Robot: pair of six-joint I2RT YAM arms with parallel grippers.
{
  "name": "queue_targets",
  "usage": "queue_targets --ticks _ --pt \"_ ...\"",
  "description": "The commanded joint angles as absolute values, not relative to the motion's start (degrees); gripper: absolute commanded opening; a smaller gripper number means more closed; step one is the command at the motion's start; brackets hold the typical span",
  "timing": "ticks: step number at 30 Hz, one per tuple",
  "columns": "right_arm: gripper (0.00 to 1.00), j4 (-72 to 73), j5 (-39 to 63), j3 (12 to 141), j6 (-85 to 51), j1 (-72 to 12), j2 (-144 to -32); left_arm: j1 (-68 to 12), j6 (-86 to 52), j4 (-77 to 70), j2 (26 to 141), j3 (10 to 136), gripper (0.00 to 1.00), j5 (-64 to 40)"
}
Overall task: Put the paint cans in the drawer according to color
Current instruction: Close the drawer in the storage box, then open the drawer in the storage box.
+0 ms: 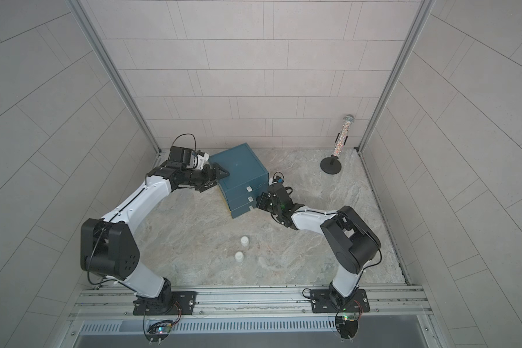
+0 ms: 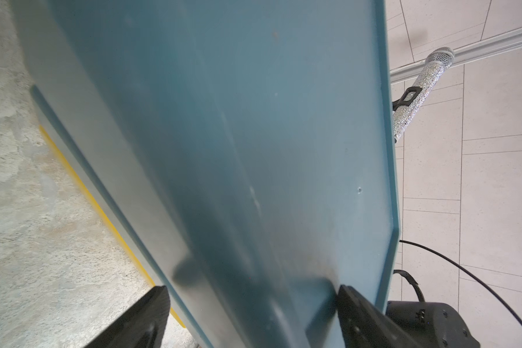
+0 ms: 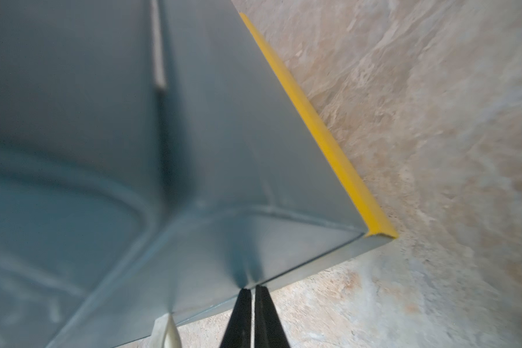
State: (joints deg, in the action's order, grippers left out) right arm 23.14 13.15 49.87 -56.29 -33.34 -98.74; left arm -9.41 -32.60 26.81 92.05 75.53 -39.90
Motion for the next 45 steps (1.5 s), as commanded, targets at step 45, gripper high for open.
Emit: queue_targets --ticks 45 --pt "0.47 69.91 14.59 39.8 -71.78 -35.61 -117.96 -9.59 -32.08 31.55 93.87 75.13 0.93 -37.43"
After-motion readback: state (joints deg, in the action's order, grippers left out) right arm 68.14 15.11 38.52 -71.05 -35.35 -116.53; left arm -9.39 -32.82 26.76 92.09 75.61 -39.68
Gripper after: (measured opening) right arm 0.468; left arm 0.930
